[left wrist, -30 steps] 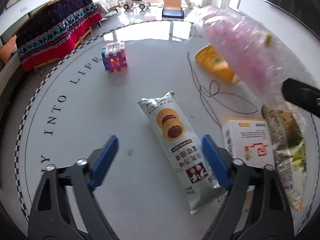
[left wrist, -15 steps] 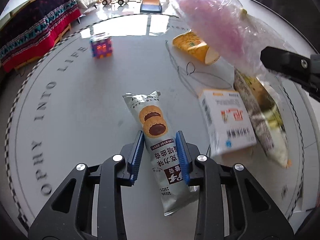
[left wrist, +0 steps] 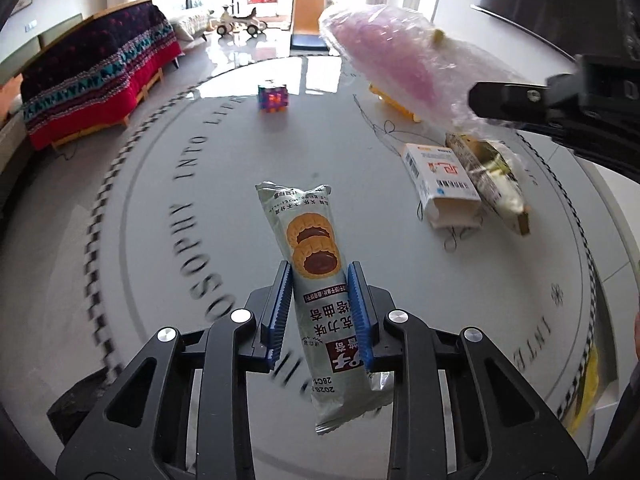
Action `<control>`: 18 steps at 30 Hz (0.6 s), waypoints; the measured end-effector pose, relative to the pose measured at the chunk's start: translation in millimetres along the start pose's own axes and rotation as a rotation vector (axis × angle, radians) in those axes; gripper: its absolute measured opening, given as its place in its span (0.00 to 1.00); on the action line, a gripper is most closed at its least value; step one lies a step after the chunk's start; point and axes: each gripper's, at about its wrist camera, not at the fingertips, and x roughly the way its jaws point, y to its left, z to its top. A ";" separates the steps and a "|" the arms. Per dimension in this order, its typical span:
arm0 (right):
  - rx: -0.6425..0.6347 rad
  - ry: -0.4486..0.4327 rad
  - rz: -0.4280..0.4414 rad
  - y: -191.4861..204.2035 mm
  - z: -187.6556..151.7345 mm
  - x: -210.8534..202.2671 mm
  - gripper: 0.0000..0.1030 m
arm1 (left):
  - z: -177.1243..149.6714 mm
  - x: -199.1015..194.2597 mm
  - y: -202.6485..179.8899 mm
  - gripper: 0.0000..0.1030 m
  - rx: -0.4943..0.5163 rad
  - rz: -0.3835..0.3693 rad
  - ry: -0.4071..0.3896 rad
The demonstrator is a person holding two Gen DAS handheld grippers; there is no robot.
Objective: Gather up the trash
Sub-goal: 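Carry both items over the black trash bag and open both tools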
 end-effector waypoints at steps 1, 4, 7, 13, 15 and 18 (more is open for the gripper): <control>-0.008 0.001 0.006 5.7 -3.0 -1.8 0.15 | -4.7 -6.3 6.6 0.28 -0.005 0.003 -0.005; -0.042 0.002 0.029 32.0 -13.5 -8.3 0.15 | -19.9 -29.3 21.6 0.28 -0.028 0.027 -0.030; -0.087 0.005 0.059 64.1 -27.6 -14.2 0.15 | -39.0 -53.9 40.1 0.28 -0.050 0.066 -0.053; -0.173 0.019 0.119 122.1 -56.9 -21.7 0.15 | -88.9 -102.4 83.0 0.28 -0.121 0.152 -0.089; -0.216 0.031 0.144 146.0 -70.7 -22.9 0.15 | -108.4 -116.6 99.9 0.28 -0.159 0.180 -0.096; -0.294 0.058 0.180 183.2 -94.4 -22.6 0.15 | -135.6 -132.7 121.5 0.28 -0.213 0.225 -0.098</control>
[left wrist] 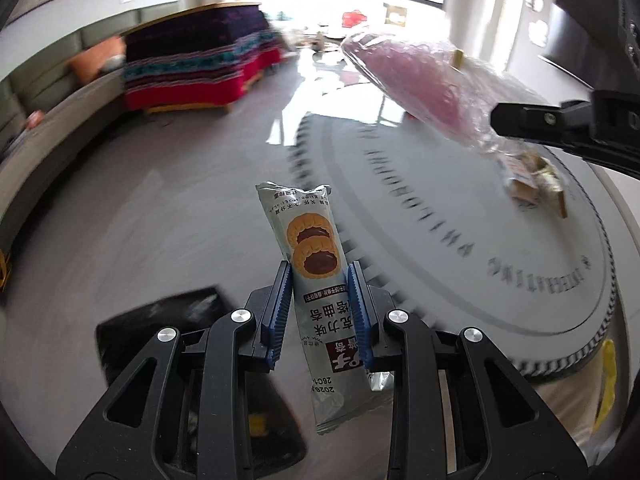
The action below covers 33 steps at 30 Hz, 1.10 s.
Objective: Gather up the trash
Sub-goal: 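Carry both items over the black trash bag and open both tools, then move both open tools back over the table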
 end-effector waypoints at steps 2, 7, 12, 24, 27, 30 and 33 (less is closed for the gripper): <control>-0.055 0.021 0.023 27.9 -7.5 6.5 0.15 | -17.0 -7.9 23.7 0.28 -0.043 0.035 0.007; -0.169 0.075 0.072 86.4 -26.6 24.9 0.15 | -59.6 -19.8 77.9 0.28 -0.163 0.114 0.031; -0.277 0.142 0.106 139.9 -48.8 48.3 0.15 | -97.7 -23.2 124.6 0.28 -0.275 0.176 0.066; -0.283 0.291 0.194 200.1 -61.1 101.1 0.54 | -142.8 -35.4 181.6 0.94 -0.426 0.298 0.076; -0.295 0.266 0.187 199.3 -59.6 91.8 0.54 | -141.7 -32.7 179.9 0.94 -0.424 0.305 0.085; -0.290 0.258 0.194 194.1 -59.3 87.1 0.54 | -135.0 -29.5 174.2 0.94 -0.412 0.297 0.088; -0.273 0.252 0.199 189.5 -58.9 84.3 0.54 | -130.8 -28.3 165.3 0.94 -0.388 0.294 0.101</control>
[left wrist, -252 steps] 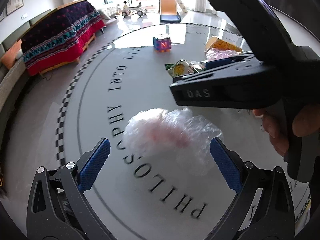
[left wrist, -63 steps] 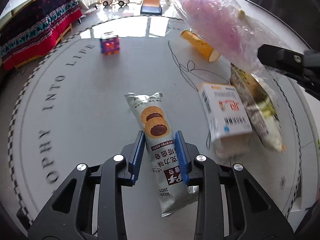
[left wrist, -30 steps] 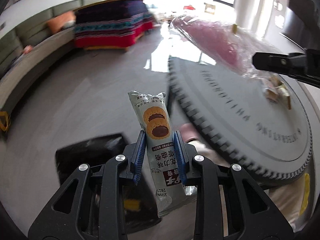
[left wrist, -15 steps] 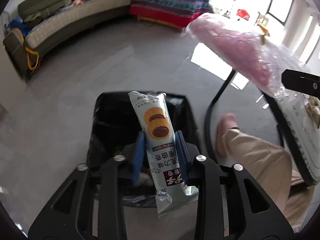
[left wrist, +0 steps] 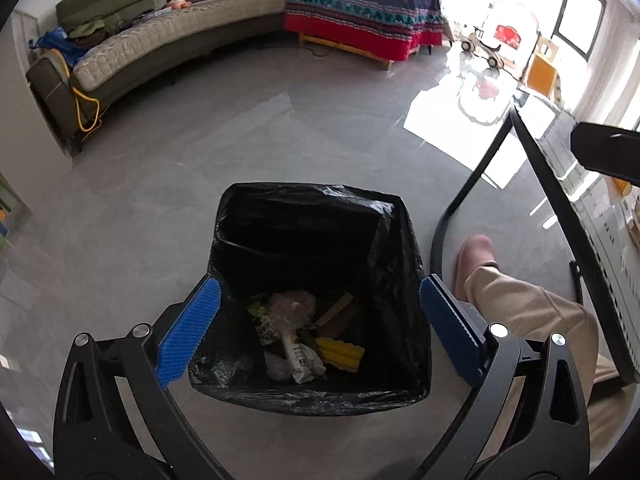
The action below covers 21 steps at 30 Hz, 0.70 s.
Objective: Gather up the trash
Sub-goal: 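Move both open tools back over the table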
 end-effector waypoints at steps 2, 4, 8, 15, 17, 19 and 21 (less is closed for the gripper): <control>0.013 -0.006 0.005 -6.5 -1.9 -3.7 0.54 | 2.0 -0.6 -9.5 0.94 0.019 -0.011 0.003; 0.028 -0.018 0.003 -14.1 -3.9 -9.1 0.55 | 4.3 -2.3 -20.7 0.94 0.041 -0.022 -0.002; 0.065 -0.053 -0.018 -36.4 -7.1 -25.4 0.57 | 14.6 -9.1 -48.4 0.94 0.099 -0.046 -0.024; 0.144 -0.103 -0.063 -85.4 -14.0 -54.0 0.58 | 37.8 -19.2 -106.3 0.94 0.192 -0.101 -0.055; 0.166 -0.117 -0.078 -99.5 -16.5 -62.3 0.58 | 44.5 -21.1 -123.6 0.94 0.221 -0.118 -0.064; 0.192 -0.134 -0.098 -117.2 -18.3 -71.6 0.59 | 52.4 -23.0 -144.6 0.94 0.254 -0.141 -0.072; 0.225 -0.146 -0.118 -136.1 -20.0 -80.7 0.60 | 58.4 -24.0 -165.3 0.94 0.287 -0.164 -0.076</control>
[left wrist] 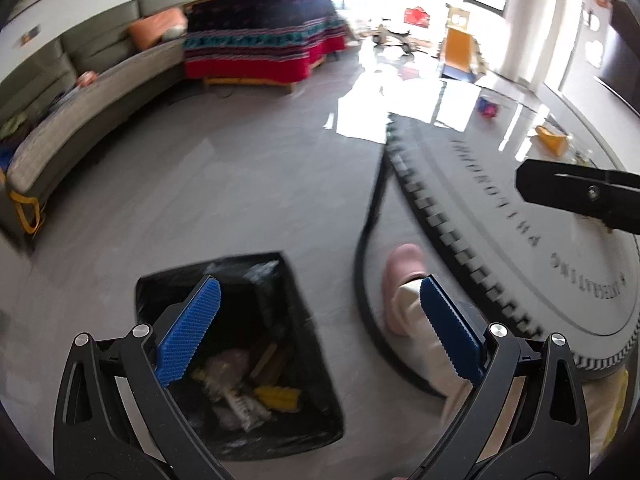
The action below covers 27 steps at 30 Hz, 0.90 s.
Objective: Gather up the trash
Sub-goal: 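Move both open tools back over the table, then lower the right tool onto the white medicine box and grasp it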
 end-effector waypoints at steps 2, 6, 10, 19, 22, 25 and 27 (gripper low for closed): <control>0.027 -0.013 -0.021 -19.4 2.9 -6.1 0.61 | 9.5 2.9 -16.7 0.94 0.028 -0.018 -0.001; 0.089 -0.034 -0.082 -63.9 5.7 -16.1 0.61 | 28.3 14.2 -58.0 0.94 0.097 -0.061 0.006; 0.159 -0.035 -0.152 -111.6 5.3 -21.0 0.61 | 43.6 27.2 -92.4 0.94 0.147 -0.099 0.021; 0.263 -0.005 -0.414 -213.0 9.4 -18.0 0.69 | 77.6 53.9 -160.9 0.94 0.239 -0.185 0.036; 0.299 0.019 -0.472 -247.0 9.5 -13.2 0.72 | 83.6 60.1 -176.9 0.94 0.268 -0.200 0.039; 0.332 0.044 -0.512 -275.2 10.0 -4.4 0.73 | 89.3 68.2 -186.9 0.94 0.281 -0.210 0.048; 0.343 0.062 -0.538 -289.3 10.1 2.5 0.73 | 91.3 72.7 -190.2 0.94 0.286 -0.211 0.055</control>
